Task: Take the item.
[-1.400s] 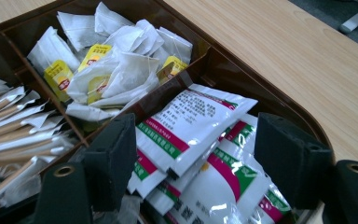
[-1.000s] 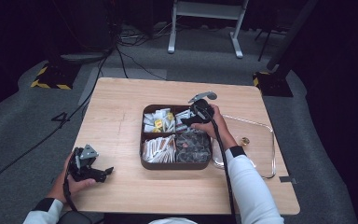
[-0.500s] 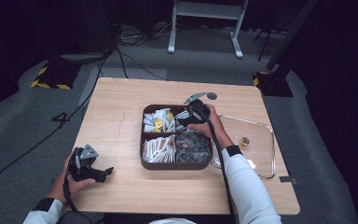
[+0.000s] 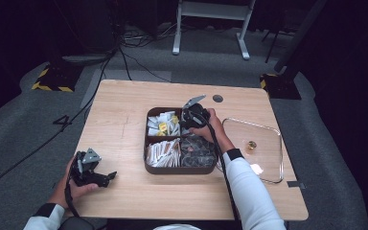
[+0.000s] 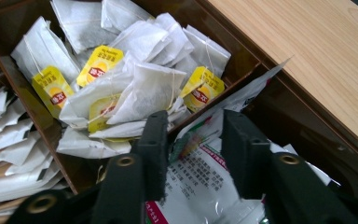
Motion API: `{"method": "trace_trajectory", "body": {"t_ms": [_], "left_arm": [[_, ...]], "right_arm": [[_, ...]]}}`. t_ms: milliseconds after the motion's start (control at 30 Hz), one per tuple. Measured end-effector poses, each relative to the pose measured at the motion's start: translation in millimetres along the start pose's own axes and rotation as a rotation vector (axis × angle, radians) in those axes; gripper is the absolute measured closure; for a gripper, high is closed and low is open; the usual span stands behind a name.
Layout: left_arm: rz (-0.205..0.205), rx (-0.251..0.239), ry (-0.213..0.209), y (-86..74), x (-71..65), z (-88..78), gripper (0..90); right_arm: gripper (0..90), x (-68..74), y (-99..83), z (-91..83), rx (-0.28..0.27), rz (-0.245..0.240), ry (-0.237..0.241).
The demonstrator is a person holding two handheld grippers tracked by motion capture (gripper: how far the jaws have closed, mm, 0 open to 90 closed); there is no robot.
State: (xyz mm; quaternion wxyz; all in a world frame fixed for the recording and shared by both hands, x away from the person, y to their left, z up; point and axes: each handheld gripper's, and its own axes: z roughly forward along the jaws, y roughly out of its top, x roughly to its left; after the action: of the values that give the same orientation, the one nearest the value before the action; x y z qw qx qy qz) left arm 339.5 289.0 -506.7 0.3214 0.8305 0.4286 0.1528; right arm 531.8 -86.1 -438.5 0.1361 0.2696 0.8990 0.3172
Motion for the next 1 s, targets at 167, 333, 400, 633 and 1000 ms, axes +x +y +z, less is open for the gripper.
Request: {"method": "trace_trajectory", "body": {"t_ms": [167, 333, 400, 633, 1000], "left_arm": [[0.0, 0.0, 0.0, 0.0, 0.0, 0.0, 0.6], [-0.001, 0.001, 0.001, -0.1, -0.1, -0.1, 0.6], [-0.001, 0.001, 0.001, -0.1, -0.1, -0.1, 0.6], [-0.001, 0.001, 0.001, -0.1, -0.1, -0.1, 0.6], [-0.003, 0.001, 0.001, -0.2, -0.4, -0.2, 0.6]], "right_arm": [[70.5, -2.0, -1.2, 0.4, -0.001, 0.019, 0.018], [82.8, -6.5, -5.2, -2.0, -0.011, 0.042, 0.027], [86.3, -7.9, -6.3, -3.4, -0.021, 0.046, 0.027], [89.4, -7.1, -10.7, -8.5, -0.055, 0.045, 0.021], [90.0, -8.2, -20.6, -38.1, -0.148, 0.049, 0.016]]}}
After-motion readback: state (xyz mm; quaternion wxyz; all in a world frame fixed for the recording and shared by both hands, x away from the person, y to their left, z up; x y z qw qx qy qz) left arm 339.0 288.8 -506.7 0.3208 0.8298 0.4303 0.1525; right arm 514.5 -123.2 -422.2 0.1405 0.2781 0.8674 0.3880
